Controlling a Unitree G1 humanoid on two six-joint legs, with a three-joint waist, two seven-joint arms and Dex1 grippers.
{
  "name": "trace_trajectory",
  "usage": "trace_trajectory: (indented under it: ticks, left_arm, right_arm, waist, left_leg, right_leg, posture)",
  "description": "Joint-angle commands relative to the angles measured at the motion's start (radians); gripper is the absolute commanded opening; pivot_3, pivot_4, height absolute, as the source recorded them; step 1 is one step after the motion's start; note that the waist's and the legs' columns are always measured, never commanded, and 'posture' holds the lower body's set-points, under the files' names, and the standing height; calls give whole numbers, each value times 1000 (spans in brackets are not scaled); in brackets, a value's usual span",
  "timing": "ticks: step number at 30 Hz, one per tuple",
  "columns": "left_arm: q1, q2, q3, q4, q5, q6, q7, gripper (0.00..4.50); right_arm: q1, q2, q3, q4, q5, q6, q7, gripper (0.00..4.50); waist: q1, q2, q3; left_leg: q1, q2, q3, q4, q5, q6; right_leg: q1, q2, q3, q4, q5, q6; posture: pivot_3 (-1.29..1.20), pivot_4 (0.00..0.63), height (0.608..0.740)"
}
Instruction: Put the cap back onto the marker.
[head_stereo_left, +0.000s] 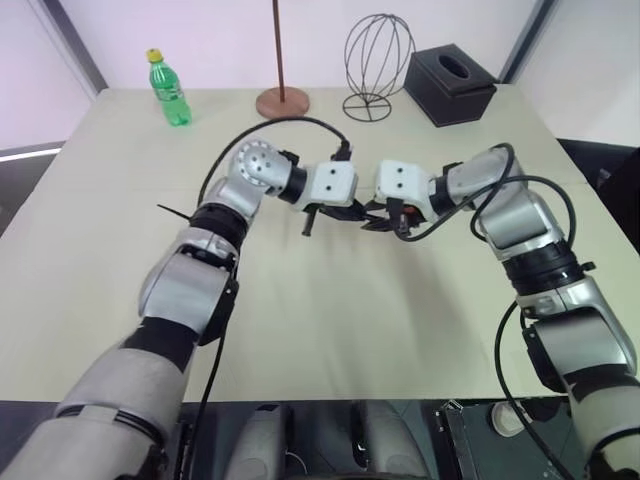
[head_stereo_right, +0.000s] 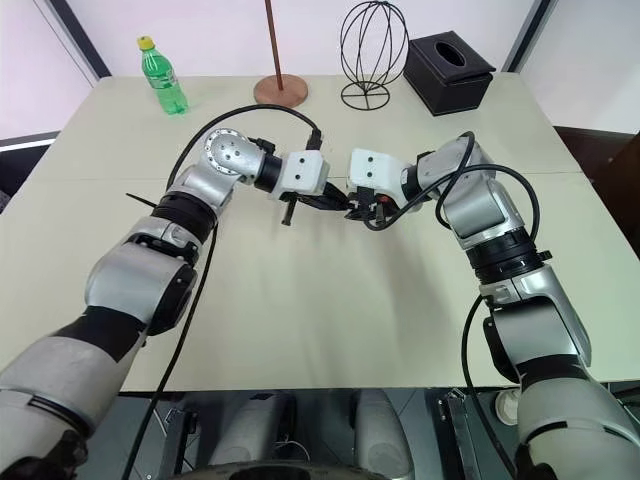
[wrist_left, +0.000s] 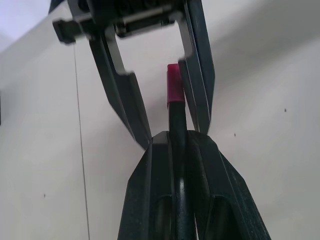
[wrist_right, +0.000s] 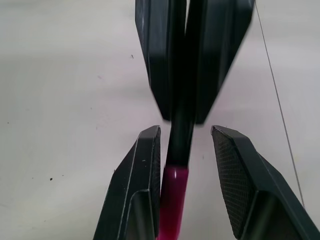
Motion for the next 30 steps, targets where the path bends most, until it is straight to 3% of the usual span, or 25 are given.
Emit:
trace_trajectory:
  ticks: [1, 12, 15, 22, 30]
  left_arm:
    - [14, 32, -31, 4, 40, -15, 48, 22]
    - [81, 108, -42, 20, 76, 5, 198, 22]
    - [119, 154, 9, 6, 31, 49, 234, 22]
    - [231, 284, 230, -167, -143, 335, 409, 22]
    - [543, 424, 343, -752, -286, 934, 411, 22]
  right_arm:
    - [4, -25, -34, -80, 37, 59, 5, 1596]
    - [62, -45, -68, -214, 121, 216, -41, 1596]
    - [71, -49, -111, -216, 115, 244, -126, 1596]
    - [162, -76, -223, -294, 135, 297, -286, 1596]
    - [337, -108, -320, -373, 192, 345, -367, 1596]
  waist:
    - [0, 0, 0]
    - [3, 0, 0]
    - [3, 0, 0]
    - [2, 0, 0]
    - [4, 0, 0]
  left_leg:
    - [0, 0, 0, 0, 0, 0]
    - [0, 0, 0, 0, 0, 0]
    - [0, 0, 0, 0, 0, 0]
    - [0, 1, -1, -1, 0, 0]
    - [0, 3, -1, 0, 0, 0]
  right_leg:
    - [0, 0, 0, 0, 0, 0]
    - [0, 0, 0, 0, 0, 0]
    - [0, 0, 0, 0, 0, 0]
    - [-1, 0, 0, 0, 0, 0]
    - [0, -1, 0, 0, 0, 0]
  posture:
    - [0, 150, 740]
    - [0, 150, 740]
    - [0, 150, 740]
    - [0, 150, 740]
    - [0, 150, 740]
